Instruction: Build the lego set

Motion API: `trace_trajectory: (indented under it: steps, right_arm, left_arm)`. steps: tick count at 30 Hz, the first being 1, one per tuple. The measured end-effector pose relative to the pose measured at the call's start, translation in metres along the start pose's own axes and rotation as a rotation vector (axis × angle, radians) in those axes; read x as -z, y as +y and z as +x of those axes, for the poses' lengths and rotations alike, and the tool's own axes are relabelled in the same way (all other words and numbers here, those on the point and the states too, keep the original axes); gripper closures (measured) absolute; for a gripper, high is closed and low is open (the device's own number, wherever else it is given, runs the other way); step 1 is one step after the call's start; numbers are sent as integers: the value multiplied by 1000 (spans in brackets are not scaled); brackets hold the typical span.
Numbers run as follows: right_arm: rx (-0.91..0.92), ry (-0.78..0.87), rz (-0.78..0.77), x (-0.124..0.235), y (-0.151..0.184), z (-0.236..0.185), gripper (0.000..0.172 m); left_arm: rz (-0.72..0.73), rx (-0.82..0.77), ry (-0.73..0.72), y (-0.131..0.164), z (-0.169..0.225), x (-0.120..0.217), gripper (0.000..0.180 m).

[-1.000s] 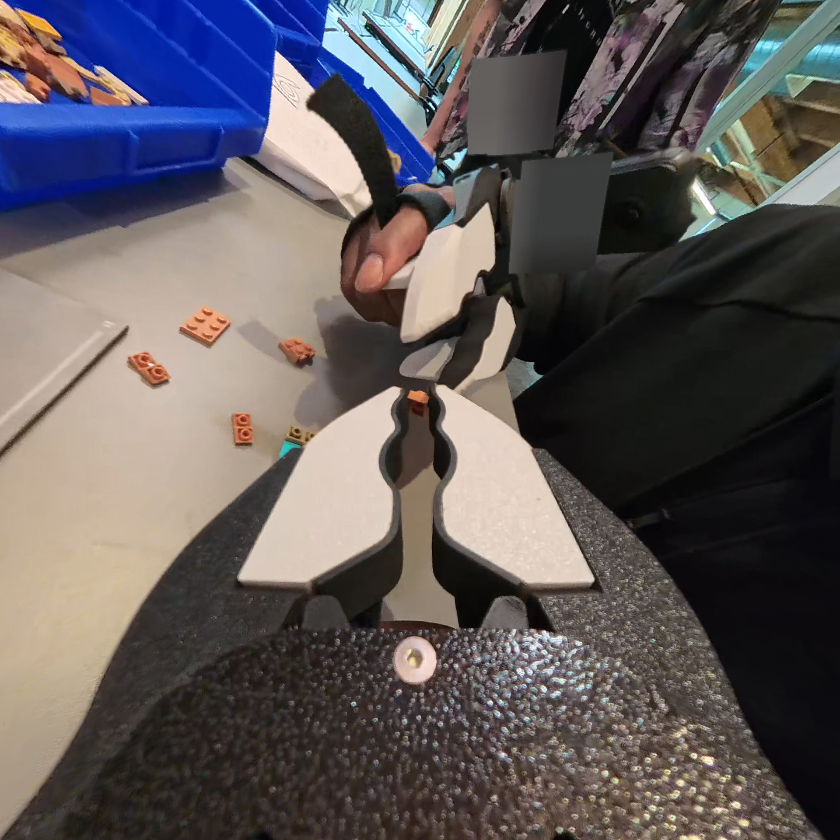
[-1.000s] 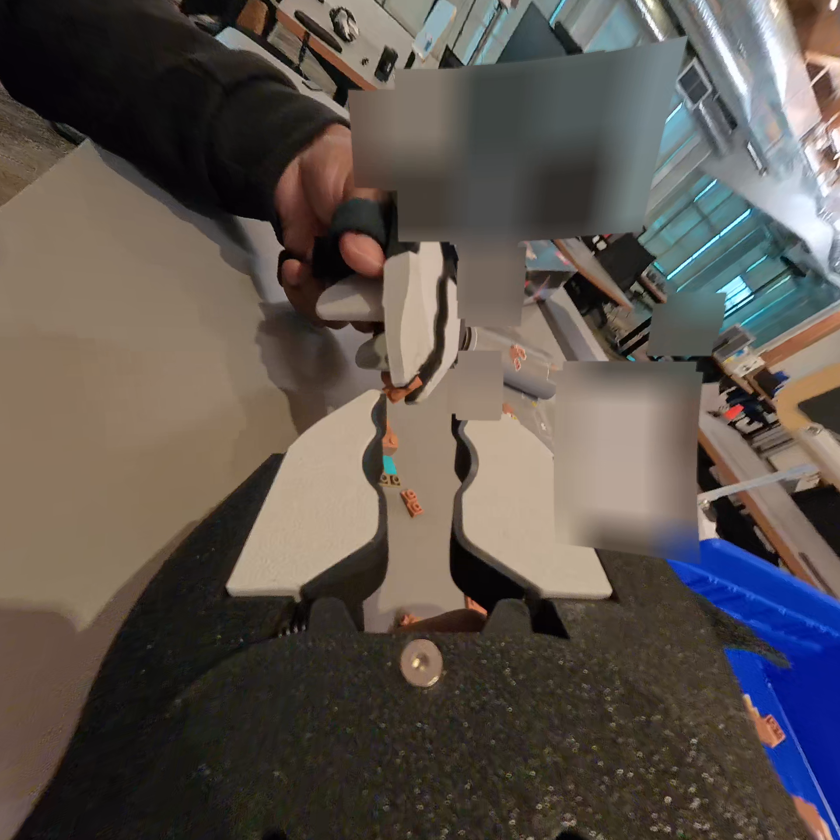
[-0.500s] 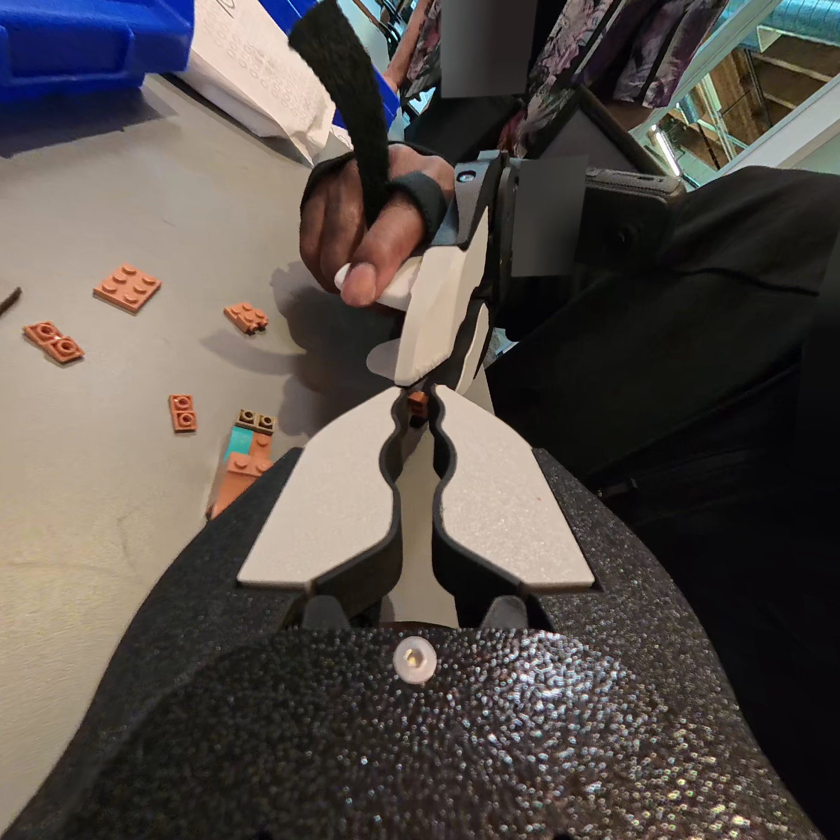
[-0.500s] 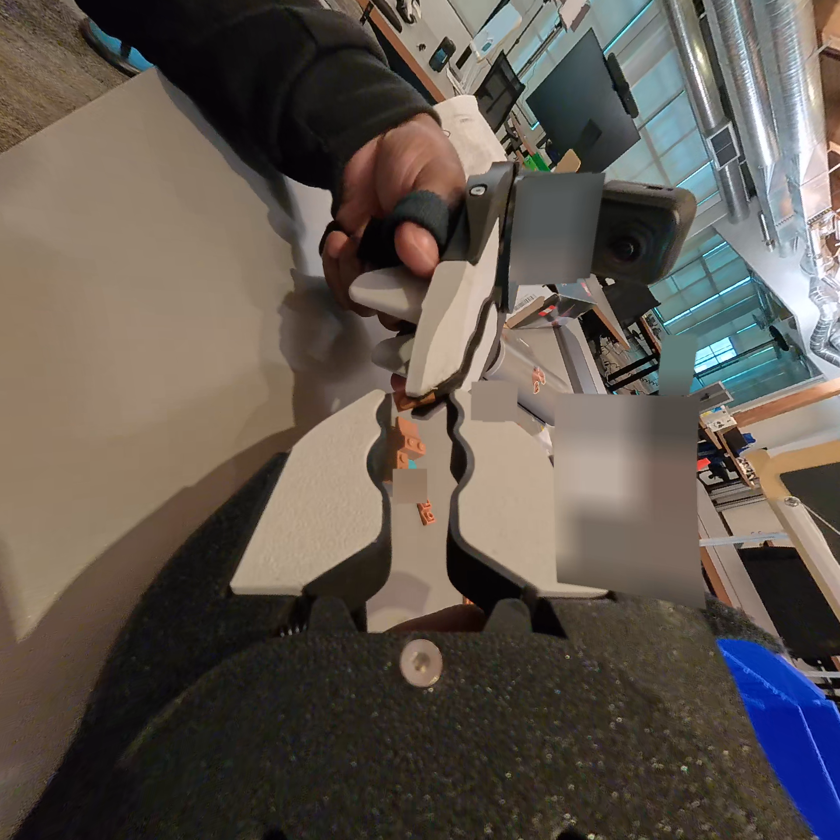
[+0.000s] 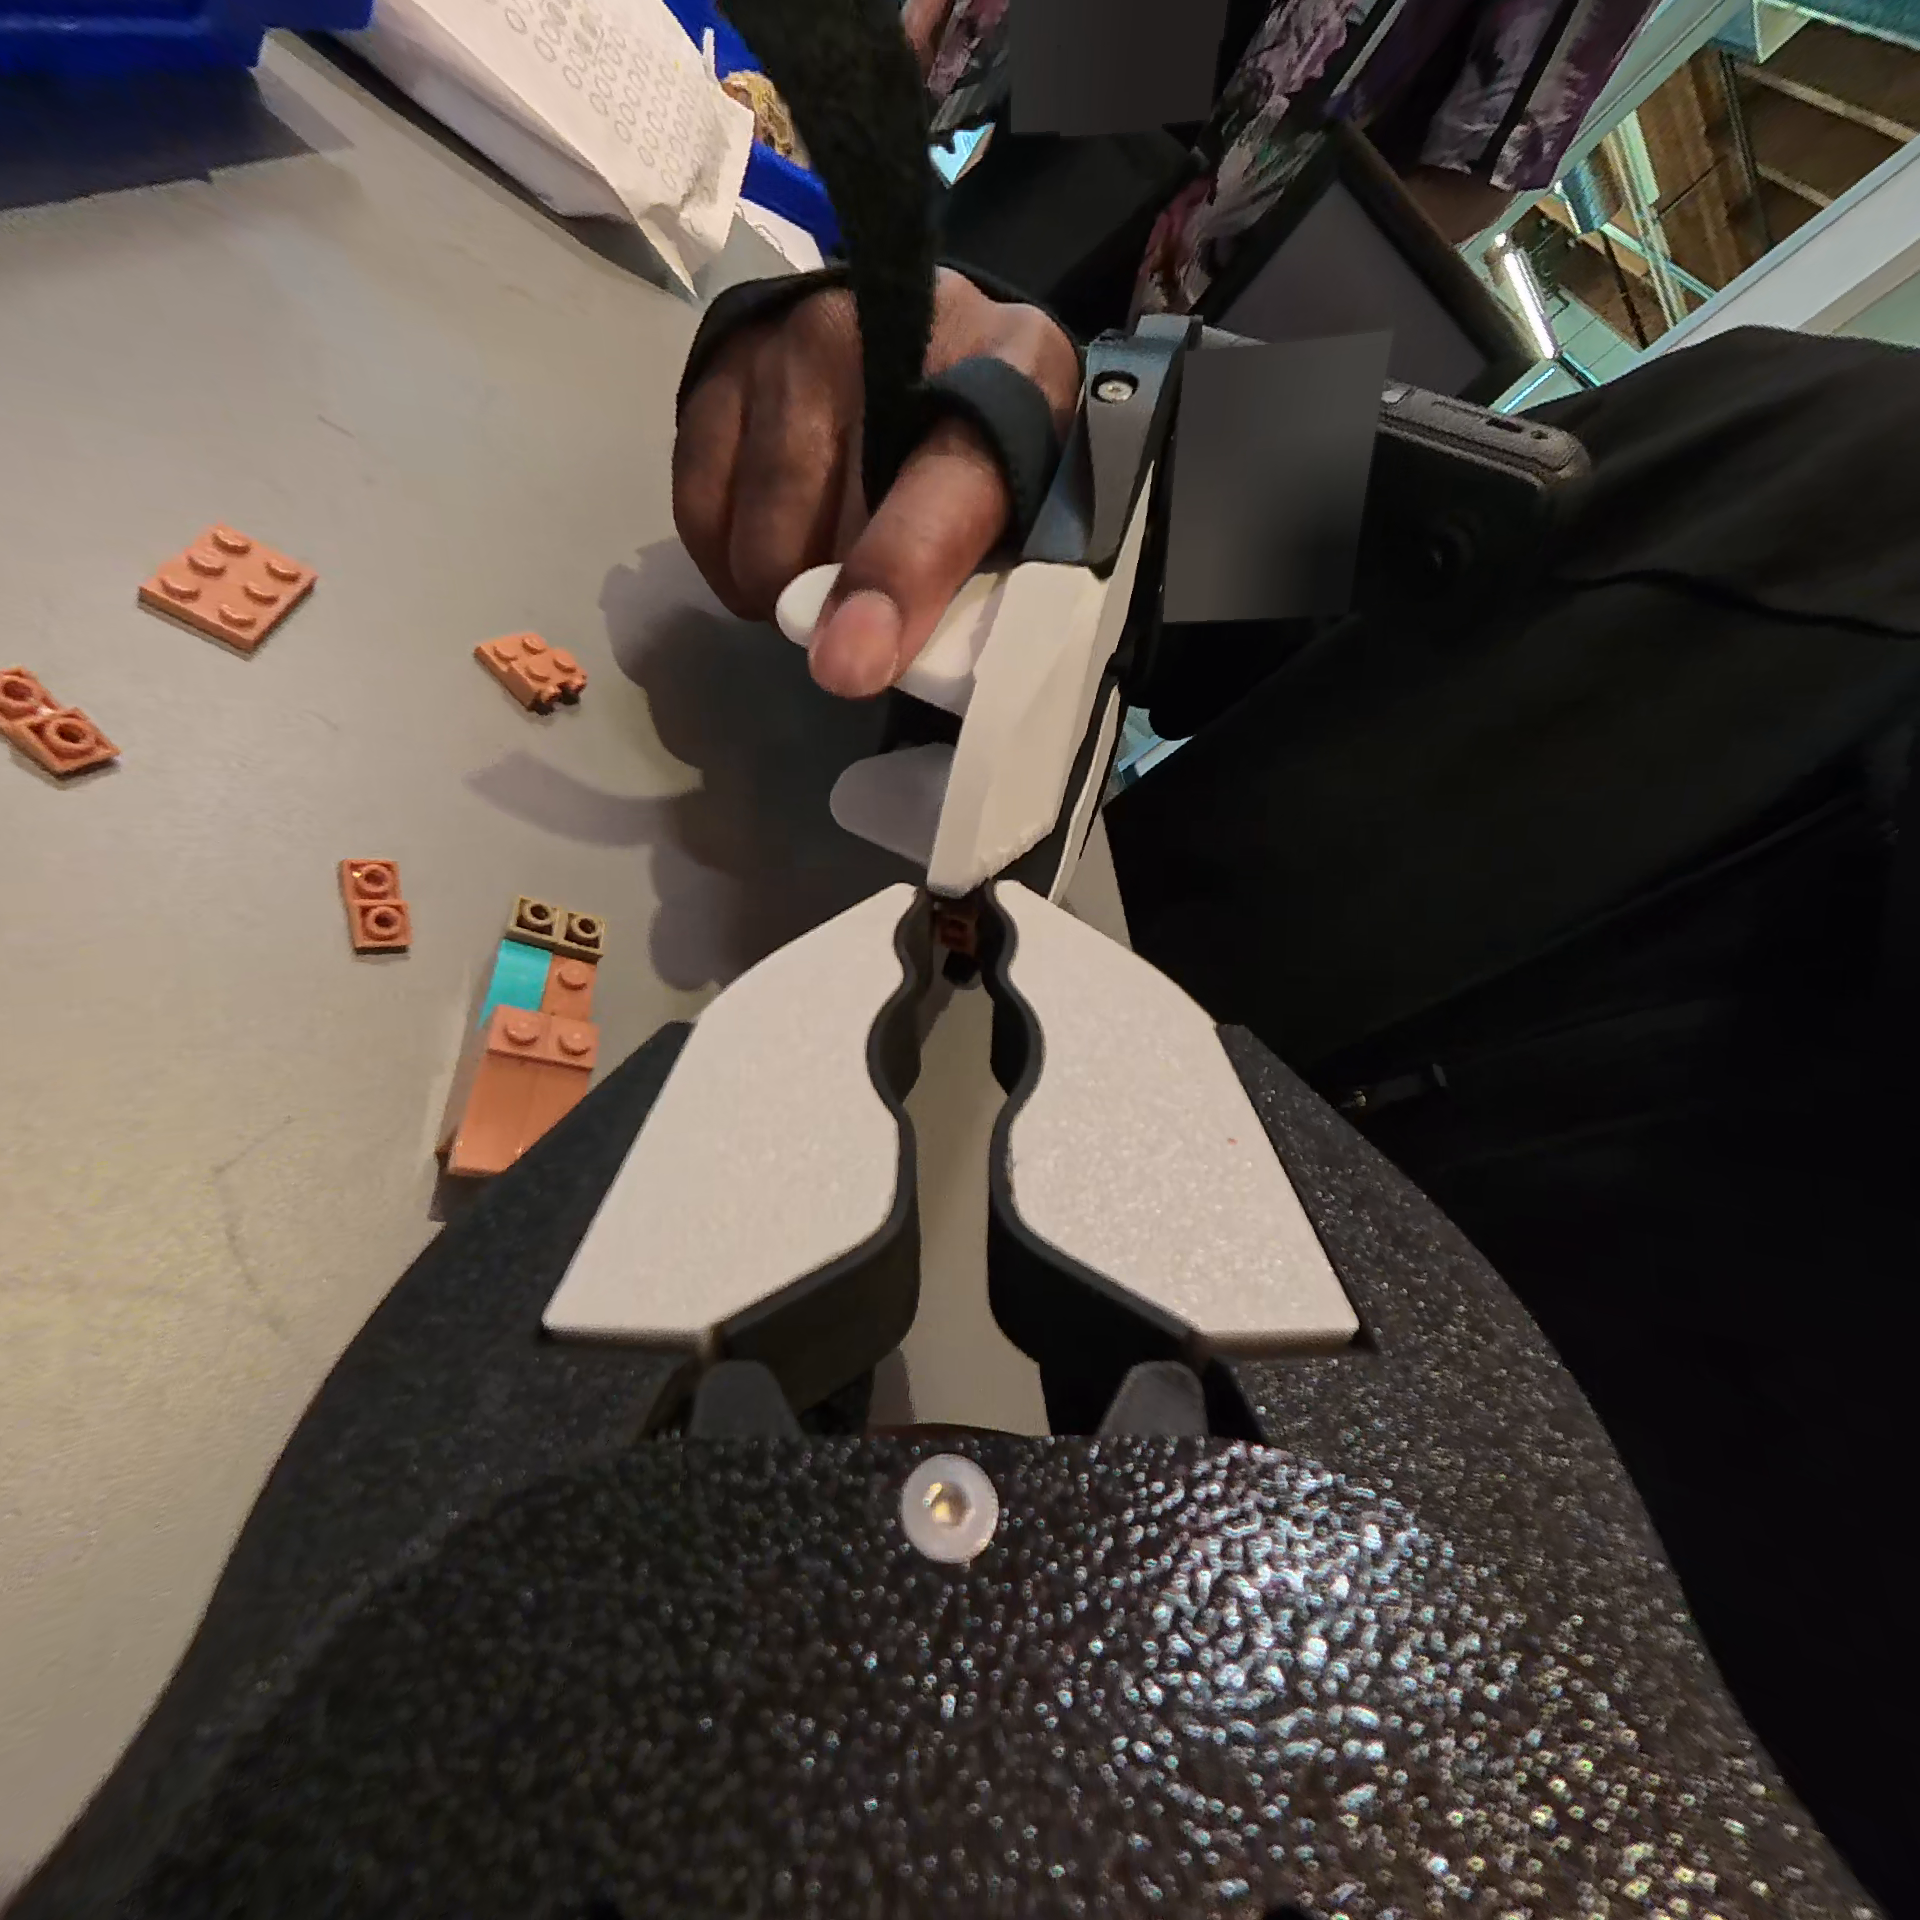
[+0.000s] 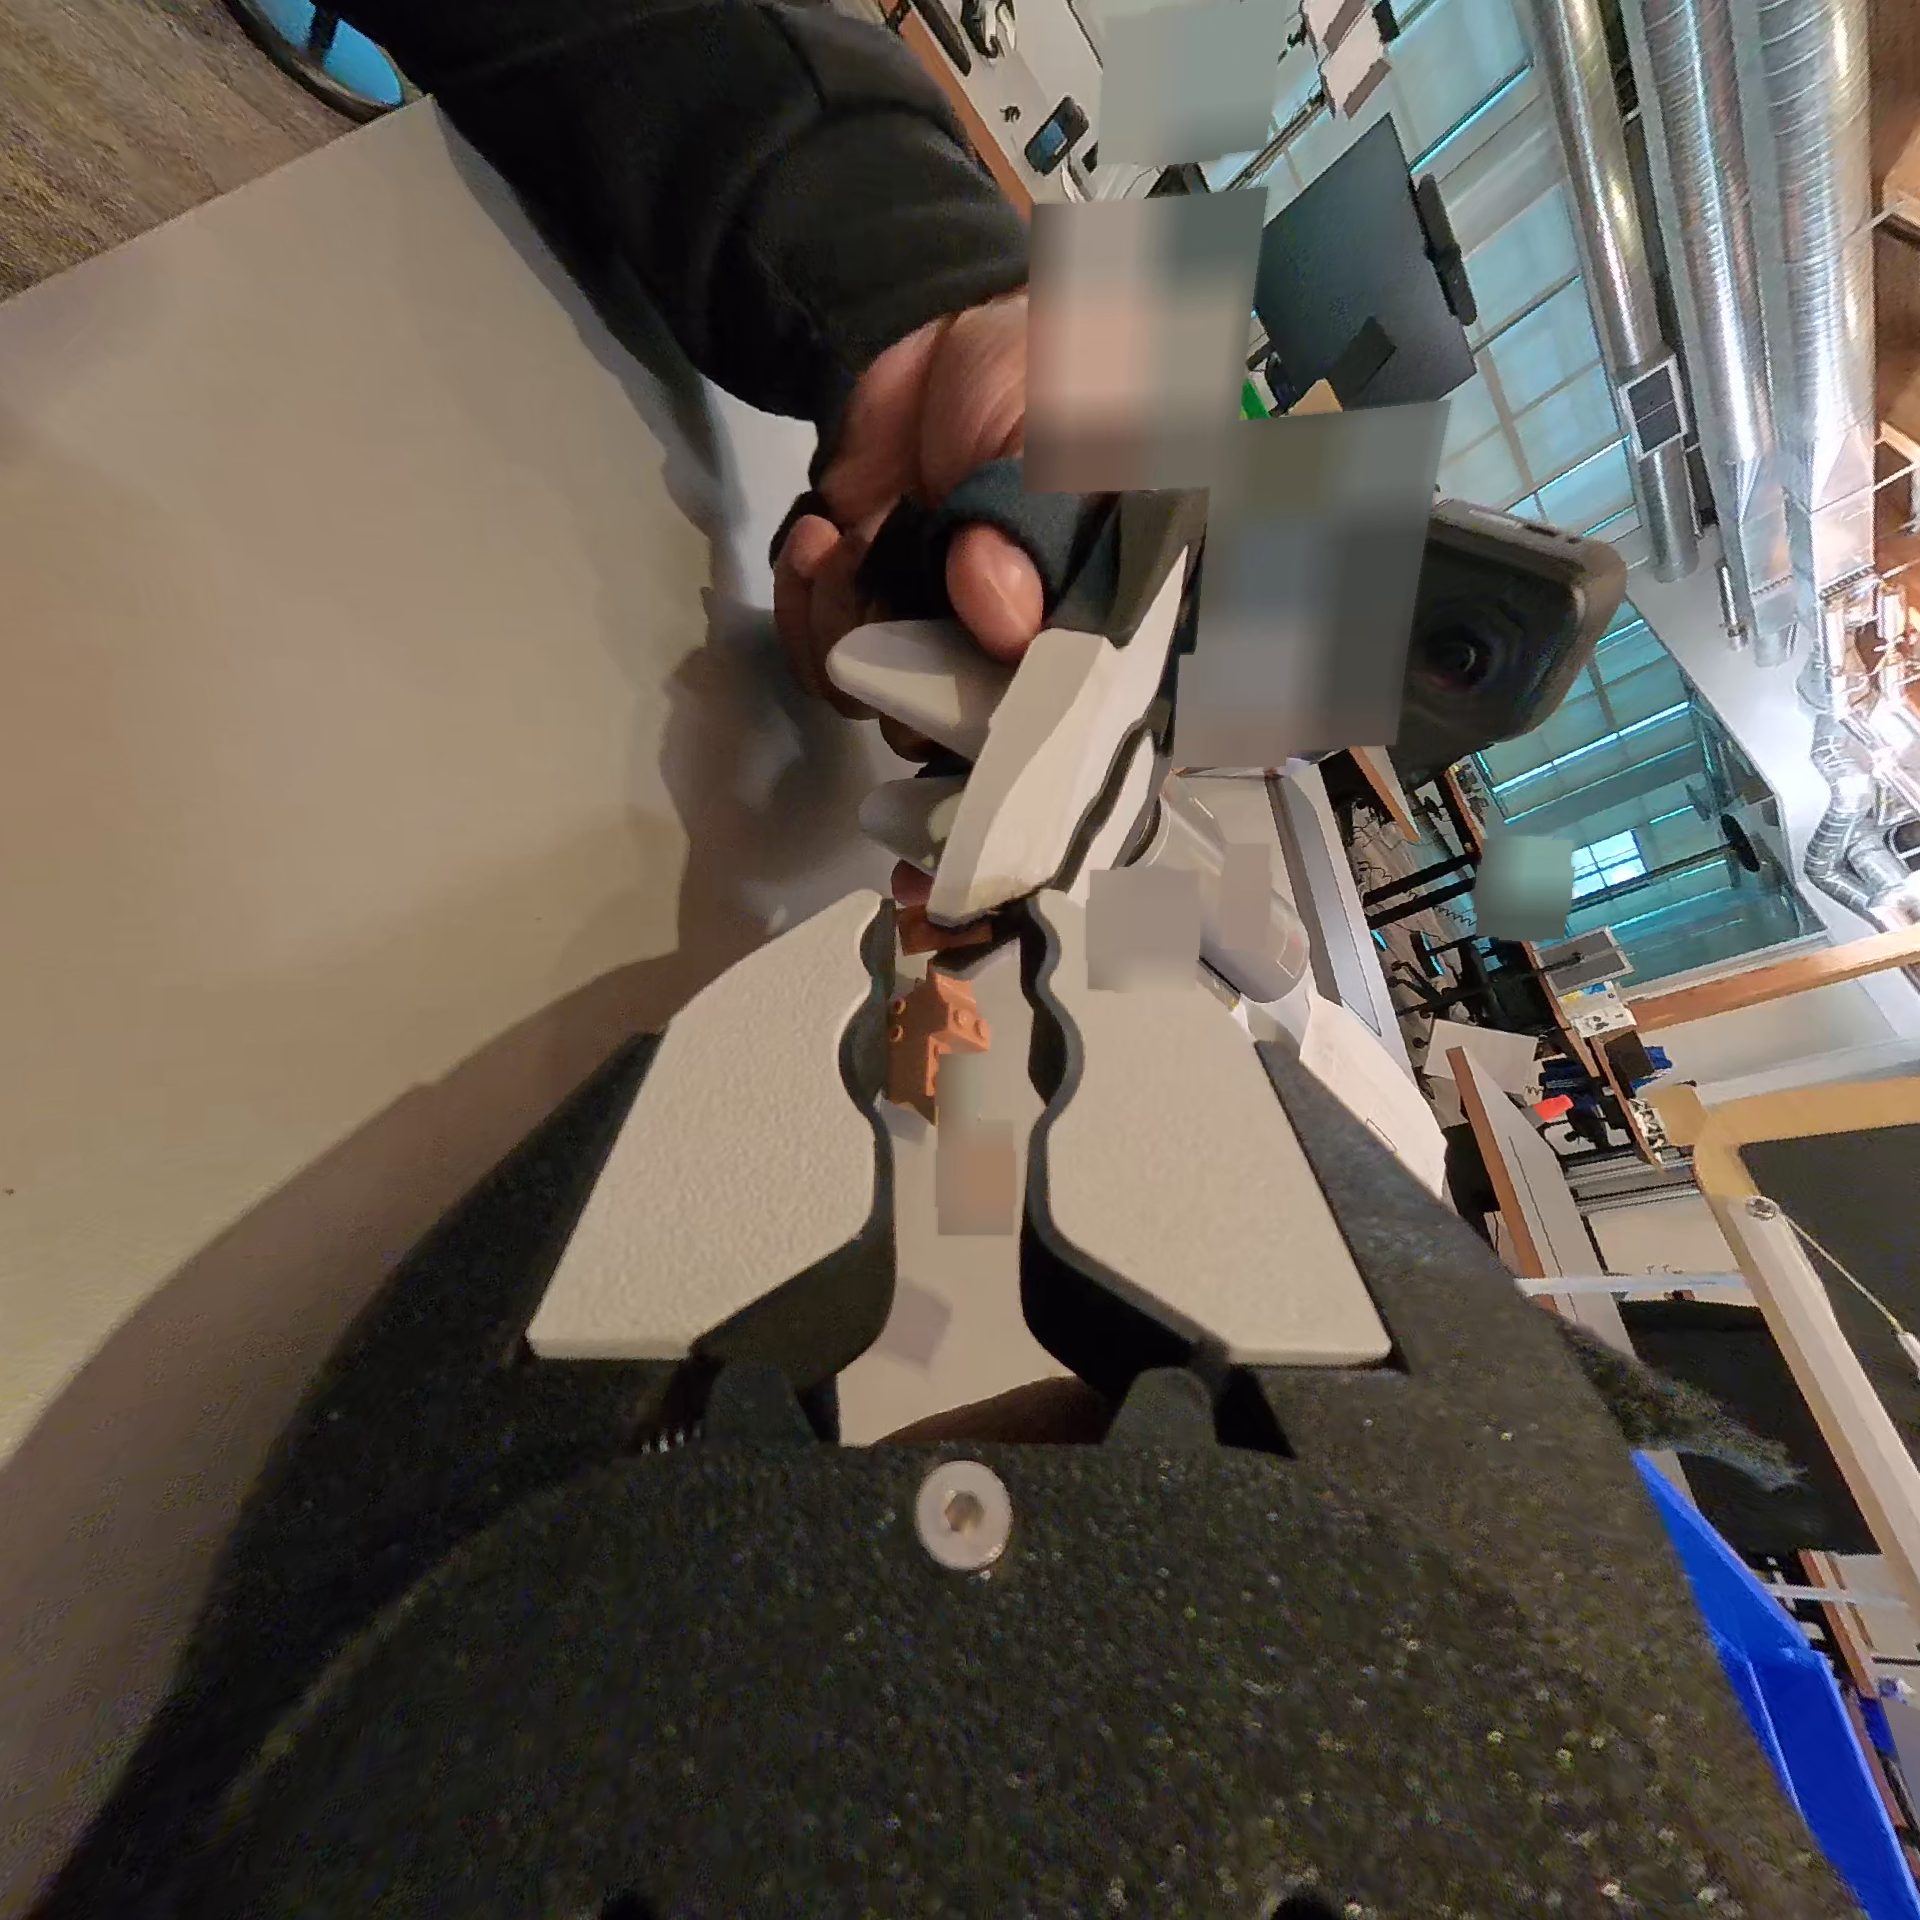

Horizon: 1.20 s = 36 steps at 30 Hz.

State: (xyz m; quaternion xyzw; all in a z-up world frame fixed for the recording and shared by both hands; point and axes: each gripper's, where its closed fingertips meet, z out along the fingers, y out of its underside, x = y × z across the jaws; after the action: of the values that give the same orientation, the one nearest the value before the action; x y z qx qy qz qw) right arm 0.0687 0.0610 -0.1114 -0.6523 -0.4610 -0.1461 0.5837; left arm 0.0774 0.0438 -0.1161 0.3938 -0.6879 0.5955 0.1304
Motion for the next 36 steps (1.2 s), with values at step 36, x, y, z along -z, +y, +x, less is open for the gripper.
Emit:
trace_trajectory:
  steps: [36]
  right_arm:
    - [-14, 47, 43, 2, -7, 6, 148]
  left_arm:
    - [-2, -41, 29, -1, 8, 5, 173]
